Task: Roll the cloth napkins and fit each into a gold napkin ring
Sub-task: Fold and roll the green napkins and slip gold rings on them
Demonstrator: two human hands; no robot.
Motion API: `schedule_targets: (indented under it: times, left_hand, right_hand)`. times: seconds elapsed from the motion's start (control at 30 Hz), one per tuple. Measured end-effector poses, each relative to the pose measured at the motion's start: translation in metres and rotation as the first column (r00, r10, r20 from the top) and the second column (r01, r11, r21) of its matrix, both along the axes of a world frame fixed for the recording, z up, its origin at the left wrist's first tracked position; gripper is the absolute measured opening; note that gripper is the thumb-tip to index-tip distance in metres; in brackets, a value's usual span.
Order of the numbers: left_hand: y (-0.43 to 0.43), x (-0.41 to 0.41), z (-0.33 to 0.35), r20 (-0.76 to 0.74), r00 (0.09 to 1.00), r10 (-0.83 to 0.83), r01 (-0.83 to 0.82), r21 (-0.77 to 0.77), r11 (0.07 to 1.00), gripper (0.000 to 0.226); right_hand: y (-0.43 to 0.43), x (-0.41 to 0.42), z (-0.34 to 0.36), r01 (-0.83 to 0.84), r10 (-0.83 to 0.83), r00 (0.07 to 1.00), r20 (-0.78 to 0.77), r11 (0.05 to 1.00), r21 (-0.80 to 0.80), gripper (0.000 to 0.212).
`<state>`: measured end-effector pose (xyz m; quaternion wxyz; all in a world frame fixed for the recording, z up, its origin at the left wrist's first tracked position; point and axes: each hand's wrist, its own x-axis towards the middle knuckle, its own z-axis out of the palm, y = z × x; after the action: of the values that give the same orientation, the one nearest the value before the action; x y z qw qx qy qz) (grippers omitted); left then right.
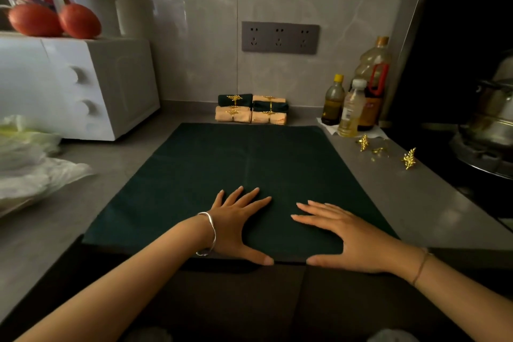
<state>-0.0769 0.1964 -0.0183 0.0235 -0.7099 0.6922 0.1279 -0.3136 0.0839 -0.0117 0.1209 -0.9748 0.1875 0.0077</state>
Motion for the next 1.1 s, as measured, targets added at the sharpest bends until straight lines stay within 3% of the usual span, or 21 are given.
schedule_targets:
  times: [0.2,0.4,0.47,0.57,0.8,0.97,1.1]
  left_hand:
    - [0.003,0.004,0.004,-0.112,0.994,-0.010,0.005,-0.051,0.999,0.100]
    - [0.007,0.009,0.025,-0.253,0.964,-0.088,0.058,-0.122,0.991,0.052]
    - [0.009,0.012,0.034,-0.257,0.959,-0.123,0.094,-0.125,0.988,0.043]
    - [0.014,0.021,0.044,-0.165,0.979,-0.116,0.105,-0.071,0.992,0.044]
    - [0.009,0.059,0.060,-0.063,0.994,0.089,-0.091,-0.026,0.996,0.020]
    - [0.009,0.081,0.088,-0.156,0.977,0.145,-0.152,-0.039,0.988,0.022]
    - [0.009,0.085,0.109,-0.192,0.963,0.189,-0.148,0.211,0.966,0.018]
  right_hand:
    - [0.000,-0.001,0.005,-0.011,0.010,0.976,0.218,1.000,0.001,0.030]
    - [-0.003,0.003,0.011,0.077,-0.052,0.925,0.377,0.996,-0.050,0.021]
    - [-0.005,0.005,0.017,0.085,-0.066,0.956,0.285,0.995,-0.056,0.025]
    - [-0.015,0.008,0.024,0.079,-0.077,0.997,0.029,0.994,-0.070,0.035]
    - [-0.045,0.002,0.062,0.189,-0.212,0.966,0.151,0.970,0.151,0.017]
    - [-0.056,-0.006,0.086,0.237,-0.240,0.971,-0.024,0.929,0.285,0.034]
    - [-0.057,-0.014,0.104,0.339,-0.272,0.938,-0.217,0.852,0.399,0.040]
